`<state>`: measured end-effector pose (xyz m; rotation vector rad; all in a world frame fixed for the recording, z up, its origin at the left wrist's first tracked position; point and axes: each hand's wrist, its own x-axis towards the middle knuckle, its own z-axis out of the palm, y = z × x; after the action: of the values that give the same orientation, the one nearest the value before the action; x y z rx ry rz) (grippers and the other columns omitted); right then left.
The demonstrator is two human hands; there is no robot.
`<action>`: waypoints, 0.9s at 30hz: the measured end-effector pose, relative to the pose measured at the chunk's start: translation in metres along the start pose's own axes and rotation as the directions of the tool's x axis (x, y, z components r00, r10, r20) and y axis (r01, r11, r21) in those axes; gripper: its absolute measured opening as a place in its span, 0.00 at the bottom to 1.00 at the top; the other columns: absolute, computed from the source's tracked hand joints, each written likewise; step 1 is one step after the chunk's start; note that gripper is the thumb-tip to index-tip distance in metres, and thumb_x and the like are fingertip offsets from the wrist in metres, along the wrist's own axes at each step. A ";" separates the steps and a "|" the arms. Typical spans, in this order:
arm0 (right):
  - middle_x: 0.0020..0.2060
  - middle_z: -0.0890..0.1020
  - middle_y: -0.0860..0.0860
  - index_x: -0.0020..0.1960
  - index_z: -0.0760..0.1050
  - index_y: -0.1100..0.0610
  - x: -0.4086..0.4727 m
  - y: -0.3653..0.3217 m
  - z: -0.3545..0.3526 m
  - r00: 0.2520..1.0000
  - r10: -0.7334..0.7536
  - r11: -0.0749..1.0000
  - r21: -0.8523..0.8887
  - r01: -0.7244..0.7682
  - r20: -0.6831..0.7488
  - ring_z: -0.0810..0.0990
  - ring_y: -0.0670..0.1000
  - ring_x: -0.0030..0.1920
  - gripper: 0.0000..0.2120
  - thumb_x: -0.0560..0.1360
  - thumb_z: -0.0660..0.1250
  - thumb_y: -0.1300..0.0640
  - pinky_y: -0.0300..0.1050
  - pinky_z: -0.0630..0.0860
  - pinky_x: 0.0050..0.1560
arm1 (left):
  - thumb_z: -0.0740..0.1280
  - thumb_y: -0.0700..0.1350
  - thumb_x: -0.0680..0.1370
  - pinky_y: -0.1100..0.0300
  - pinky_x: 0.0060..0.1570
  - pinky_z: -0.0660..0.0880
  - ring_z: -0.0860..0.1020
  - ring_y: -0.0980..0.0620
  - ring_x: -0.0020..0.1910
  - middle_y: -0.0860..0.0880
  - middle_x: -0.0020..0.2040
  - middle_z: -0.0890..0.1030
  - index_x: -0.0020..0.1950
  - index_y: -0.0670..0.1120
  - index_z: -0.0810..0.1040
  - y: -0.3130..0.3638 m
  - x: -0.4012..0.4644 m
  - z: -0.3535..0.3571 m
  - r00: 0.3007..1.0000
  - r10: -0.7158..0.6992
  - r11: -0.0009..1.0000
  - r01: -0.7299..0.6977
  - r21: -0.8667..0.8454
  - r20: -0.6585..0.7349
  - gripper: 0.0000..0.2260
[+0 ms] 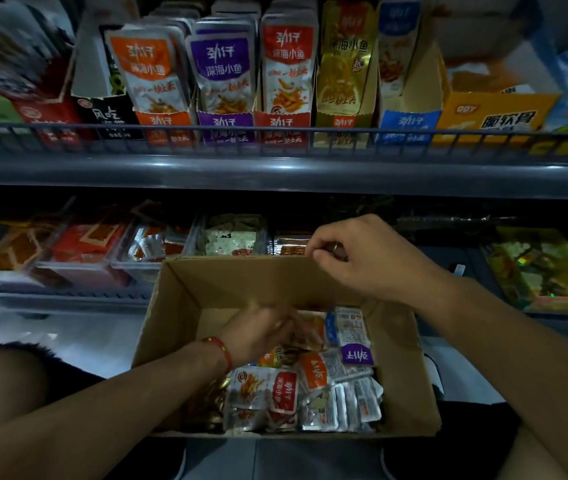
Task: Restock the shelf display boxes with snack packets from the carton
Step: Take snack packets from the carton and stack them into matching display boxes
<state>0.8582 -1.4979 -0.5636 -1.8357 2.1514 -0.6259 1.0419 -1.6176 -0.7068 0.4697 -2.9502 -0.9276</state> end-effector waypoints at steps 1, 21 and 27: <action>0.50 0.83 0.42 0.59 0.81 0.46 0.001 0.002 0.000 1.000 0.010 1.000 -0.002 -0.010 0.029 0.79 0.38 0.46 0.09 0.81 0.66 0.52 0.34 0.74 0.45 | 0.61 0.48 0.84 0.73 0.43 0.71 0.79 0.62 0.47 0.62 0.46 0.78 0.56 0.57 0.77 0.008 0.001 -0.011 0.995 -0.078 0.992 0.072 -0.106 -0.060 0.07; 0.47 0.87 0.45 0.57 0.82 0.50 0.007 -0.021 -0.017 0.978 0.206 0.782 0.595 -0.186 0.036 0.86 0.48 0.47 0.10 0.76 0.72 0.53 0.42 0.83 0.45 | 0.72 0.37 0.76 0.57 0.48 0.83 0.85 0.53 0.49 0.47 0.51 0.86 0.58 0.44 0.78 0.063 -0.022 -0.128 0.931 -0.246 0.733 -0.004 -0.681 -0.270 0.11; 0.43 0.87 0.44 0.50 0.83 0.48 0.032 -0.050 -0.040 0.977 0.146 0.875 0.482 -0.054 -0.156 0.86 0.45 0.43 0.05 0.76 0.73 0.57 0.42 0.83 0.40 | 0.71 0.44 0.78 0.57 0.49 0.83 0.82 0.56 0.50 0.51 0.50 0.84 0.57 0.48 0.81 0.050 -0.023 -0.164 0.823 -0.239 0.813 -0.120 -0.570 -0.515 0.08</action>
<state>0.8782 -1.5291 -0.5025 -1.4368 1.9477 -1.2218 1.0670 -1.6633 -0.5418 0.6634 -1.9874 -1.3428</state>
